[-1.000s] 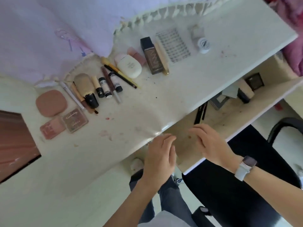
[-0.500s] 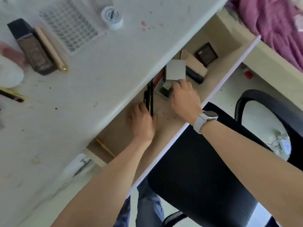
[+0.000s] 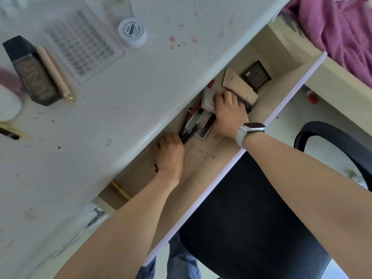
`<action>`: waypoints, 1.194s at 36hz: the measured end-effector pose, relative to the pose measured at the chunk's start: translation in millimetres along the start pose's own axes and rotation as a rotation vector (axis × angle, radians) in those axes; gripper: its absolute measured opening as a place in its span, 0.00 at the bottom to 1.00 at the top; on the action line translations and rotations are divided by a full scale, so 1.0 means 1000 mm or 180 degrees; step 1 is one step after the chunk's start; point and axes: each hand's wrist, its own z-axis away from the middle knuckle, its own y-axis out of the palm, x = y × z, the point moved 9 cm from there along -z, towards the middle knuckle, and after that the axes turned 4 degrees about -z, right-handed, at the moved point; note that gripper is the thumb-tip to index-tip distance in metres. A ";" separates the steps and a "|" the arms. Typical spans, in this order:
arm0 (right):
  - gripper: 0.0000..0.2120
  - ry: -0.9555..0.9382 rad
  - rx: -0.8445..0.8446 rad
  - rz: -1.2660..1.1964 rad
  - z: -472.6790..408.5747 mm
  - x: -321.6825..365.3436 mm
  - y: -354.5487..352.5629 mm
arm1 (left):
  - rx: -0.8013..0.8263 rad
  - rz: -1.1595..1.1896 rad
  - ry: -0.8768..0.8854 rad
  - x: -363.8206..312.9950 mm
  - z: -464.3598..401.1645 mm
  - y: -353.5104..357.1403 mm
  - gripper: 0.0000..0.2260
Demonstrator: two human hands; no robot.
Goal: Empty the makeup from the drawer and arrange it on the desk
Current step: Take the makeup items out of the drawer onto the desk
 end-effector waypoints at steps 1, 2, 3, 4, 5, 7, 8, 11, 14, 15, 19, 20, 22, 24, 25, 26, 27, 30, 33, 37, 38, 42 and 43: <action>0.24 -0.0013 0.0005 -0.0005 0.000 0.001 -0.001 | 0.0046 0.0042 0.0044 -0.001 0.001 0.002 0.17; 0.21 -0.0031 0.0005 0.0014 0.001 0.002 -0.002 | 0.0084 0.0094 0.0074 -0.002 0.002 0.004 0.18; 0.19 -0.0058 -0.0001 0.0062 0.001 0.003 -0.004 | 0.0108 0.0124 0.0100 -0.002 0.004 0.006 0.18; 0.17 -0.0086 -0.0006 0.0112 0.002 0.005 -0.005 | 0.0108 0.0138 0.0129 -0.002 0.007 0.006 0.18; 0.15 -0.0099 -0.0004 0.0131 0.004 0.005 -0.007 | 0.0099 0.0148 0.0167 -0.002 0.009 0.007 0.18; 0.14 -0.0106 0.0004 0.0042 0.008 0.005 -0.012 | 0.0061 0.0192 0.0253 -0.001 0.015 0.007 0.19; 0.13 -0.0118 -0.0007 -0.0062 0.010 0.005 -0.015 | 0.0042 0.0212 0.0294 0.001 0.018 0.006 0.21; 0.15 -0.0170 0.0041 -0.0431 0.023 0.005 -0.023 | 0.0011 0.0235 0.0396 0.003 0.028 0.000 0.26; 0.14 -0.0210 0.0026 -0.0768 0.042 0.009 -0.030 | -0.0036 0.0404 0.0373 0.007 0.041 -0.005 0.19; 0.13 -0.0221 -0.0047 -0.0866 0.050 0.012 -0.034 | -0.0024 0.0538 0.0357 0.009 0.046 -0.008 0.15; 0.09 -0.0177 -0.0445 -0.1295 0.083 0.021 -0.056 | 0.0023 0.1204 0.0295 0.023 0.074 -0.027 0.09; 0.08 -0.0126 -0.0510 -0.1435 0.092 0.023 -0.059 | 0.0032 0.1320 0.0259 0.029 0.082 -0.033 0.08; 0.05 -0.0001 -0.0550 -0.1832 0.106 0.027 -0.064 | -0.0001 0.1576 0.0160 0.044 0.096 -0.043 0.05; 0.04 0.0170 -0.0557 -0.2330 0.119 0.034 -0.069 | 0.0016 0.1938 0.0067 0.061 0.111 -0.051 0.05; 0.04 0.0257 -0.0585 -0.2565 0.126 0.039 -0.073 | 0.0048 0.2124 0.0048 0.070 0.118 -0.054 0.06; 0.04 0.0340 -0.0624 -0.2784 0.132 0.045 -0.077 | 0.0086 0.2290 0.0050 0.079 0.125 -0.057 0.07; 0.04 0.0408 -0.0666 -0.3001 0.138 0.053 -0.082 | 0.0129 0.2435 0.0055 0.089 0.133 -0.060 0.07; 0.09 0.0484 -0.0734 -0.3634 0.155 0.086 -0.095 | 0.0242 0.2902 -0.0025 0.124 0.159 -0.066 0.07; 0.10 0.0474 -0.0525 -0.4004 0.166 0.129 -0.094 | 0.0135 0.3289 -0.0376 0.172 0.185 -0.068 0.08; 0.16 0.0217 -0.0105 -0.4113 0.176 0.208 -0.085 | -0.0148 0.3554 -0.1151 0.256 0.222 -0.059 0.07; 0.16 0.0115 0.0042 -0.4104 0.178 0.232 -0.081 | -0.0230 0.3578 -0.1328 0.277 0.231 -0.056 0.07; 0.14 -0.0278 0.0616 -0.3892 0.193 0.320 -0.059 | -0.0486 0.3698 -0.1855 0.346 0.269 -0.037 0.07; 0.13 -0.0382 0.0737 -0.3762 0.198 0.340 -0.053 | -0.0565 0.3736 -0.1976 0.361 0.278 -0.032 0.07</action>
